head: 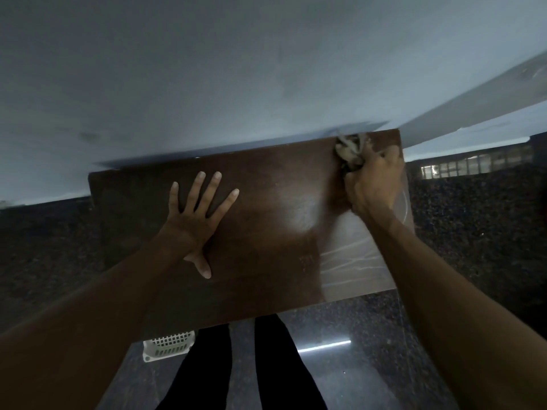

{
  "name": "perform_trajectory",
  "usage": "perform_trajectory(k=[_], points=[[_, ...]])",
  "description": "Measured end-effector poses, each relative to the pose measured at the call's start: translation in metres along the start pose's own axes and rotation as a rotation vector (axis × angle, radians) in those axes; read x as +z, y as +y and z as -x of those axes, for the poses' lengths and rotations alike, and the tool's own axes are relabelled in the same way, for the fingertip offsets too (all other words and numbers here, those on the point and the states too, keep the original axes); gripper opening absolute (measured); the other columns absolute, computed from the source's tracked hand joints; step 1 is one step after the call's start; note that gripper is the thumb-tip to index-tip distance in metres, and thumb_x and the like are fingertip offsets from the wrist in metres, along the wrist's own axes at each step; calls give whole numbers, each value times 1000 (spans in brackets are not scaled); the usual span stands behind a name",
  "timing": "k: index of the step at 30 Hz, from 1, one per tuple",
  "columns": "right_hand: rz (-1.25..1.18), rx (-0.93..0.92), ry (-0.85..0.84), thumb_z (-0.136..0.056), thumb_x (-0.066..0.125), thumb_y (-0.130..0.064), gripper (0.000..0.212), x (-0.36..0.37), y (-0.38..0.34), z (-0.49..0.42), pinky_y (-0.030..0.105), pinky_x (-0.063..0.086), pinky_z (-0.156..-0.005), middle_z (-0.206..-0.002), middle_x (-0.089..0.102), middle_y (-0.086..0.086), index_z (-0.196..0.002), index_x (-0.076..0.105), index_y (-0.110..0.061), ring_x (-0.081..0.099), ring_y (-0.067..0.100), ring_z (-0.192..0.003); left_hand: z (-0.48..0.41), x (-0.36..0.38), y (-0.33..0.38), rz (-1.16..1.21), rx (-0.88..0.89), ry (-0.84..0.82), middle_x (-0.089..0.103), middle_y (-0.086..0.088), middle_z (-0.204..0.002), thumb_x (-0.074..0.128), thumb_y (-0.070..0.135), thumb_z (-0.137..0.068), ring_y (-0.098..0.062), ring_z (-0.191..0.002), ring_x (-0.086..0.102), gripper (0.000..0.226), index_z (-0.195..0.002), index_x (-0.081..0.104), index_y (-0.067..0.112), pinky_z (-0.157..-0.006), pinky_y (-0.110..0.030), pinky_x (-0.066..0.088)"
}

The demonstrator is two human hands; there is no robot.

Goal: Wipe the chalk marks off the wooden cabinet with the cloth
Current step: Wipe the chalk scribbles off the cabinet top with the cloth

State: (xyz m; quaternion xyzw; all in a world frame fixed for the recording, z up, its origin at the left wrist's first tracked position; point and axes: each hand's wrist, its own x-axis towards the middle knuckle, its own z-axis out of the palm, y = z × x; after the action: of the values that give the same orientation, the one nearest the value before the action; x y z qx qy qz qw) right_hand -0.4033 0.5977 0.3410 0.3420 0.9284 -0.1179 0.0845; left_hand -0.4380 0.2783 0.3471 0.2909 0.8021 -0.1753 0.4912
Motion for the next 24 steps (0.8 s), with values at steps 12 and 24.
perform_trajectory(k=[12,24], points=[[21,-649,-262,-67,79,-21,80,49,-55,126,41,53,-76,-123,48,11,-141,50,-20,48,32,-108,-3,2,4,14,-3,41,-65,-16,-139,90,75,-40,-42,-133,-54,181,-126,-62,29,-112,-76,-13],[33,24,13,-83,63,-12,36,6,-37,-12,45,48,-80,-127,45,15,-119,62,-9,43,38,-118,-2,2,0,44,29,55,-72,-12,-129,92,70,-41,-42,-136,-52,181,-125,-63,31,-106,-72,-21]])
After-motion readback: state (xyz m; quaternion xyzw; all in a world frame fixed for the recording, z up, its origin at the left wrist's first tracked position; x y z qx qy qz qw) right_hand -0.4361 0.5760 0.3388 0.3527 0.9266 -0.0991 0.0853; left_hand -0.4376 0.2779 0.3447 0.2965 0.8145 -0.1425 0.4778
